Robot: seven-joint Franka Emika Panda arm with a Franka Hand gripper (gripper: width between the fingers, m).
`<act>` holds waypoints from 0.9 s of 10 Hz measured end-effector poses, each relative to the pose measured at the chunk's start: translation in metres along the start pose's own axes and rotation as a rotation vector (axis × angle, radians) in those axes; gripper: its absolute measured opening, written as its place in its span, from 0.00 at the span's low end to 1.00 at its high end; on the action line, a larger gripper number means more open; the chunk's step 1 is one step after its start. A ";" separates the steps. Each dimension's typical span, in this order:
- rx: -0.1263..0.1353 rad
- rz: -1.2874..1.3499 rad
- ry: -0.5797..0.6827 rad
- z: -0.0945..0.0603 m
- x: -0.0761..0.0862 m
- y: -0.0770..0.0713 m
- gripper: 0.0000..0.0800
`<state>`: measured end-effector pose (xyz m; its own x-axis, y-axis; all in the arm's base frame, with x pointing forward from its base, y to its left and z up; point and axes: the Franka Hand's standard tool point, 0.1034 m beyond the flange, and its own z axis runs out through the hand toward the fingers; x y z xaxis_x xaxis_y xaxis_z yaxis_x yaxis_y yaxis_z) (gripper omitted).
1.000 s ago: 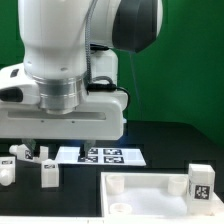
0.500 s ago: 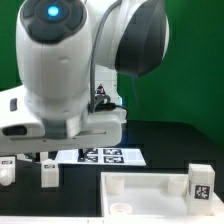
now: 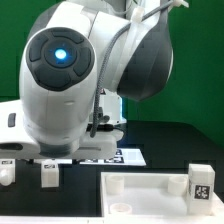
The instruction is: Assemble square table
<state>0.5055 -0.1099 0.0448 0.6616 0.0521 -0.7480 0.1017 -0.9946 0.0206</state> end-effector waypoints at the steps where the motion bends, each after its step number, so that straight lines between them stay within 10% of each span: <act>1: 0.001 0.001 0.000 0.000 0.000 0.000 0.81; 4: 0.031 0.051 -0.144 0.023 -0.016 -0.004 0.81; 9: 0.023 0.071 -0.121 0.013 0.002 0.009 0.81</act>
Offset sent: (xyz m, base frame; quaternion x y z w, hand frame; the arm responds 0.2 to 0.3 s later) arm -0.0603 0.0167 -0.0115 -0.0053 -0.2067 0.0966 0.9736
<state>0.4981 -0.1200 0.0346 0.5721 -0.0286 -0.8197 0.0394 -0.9973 0.0623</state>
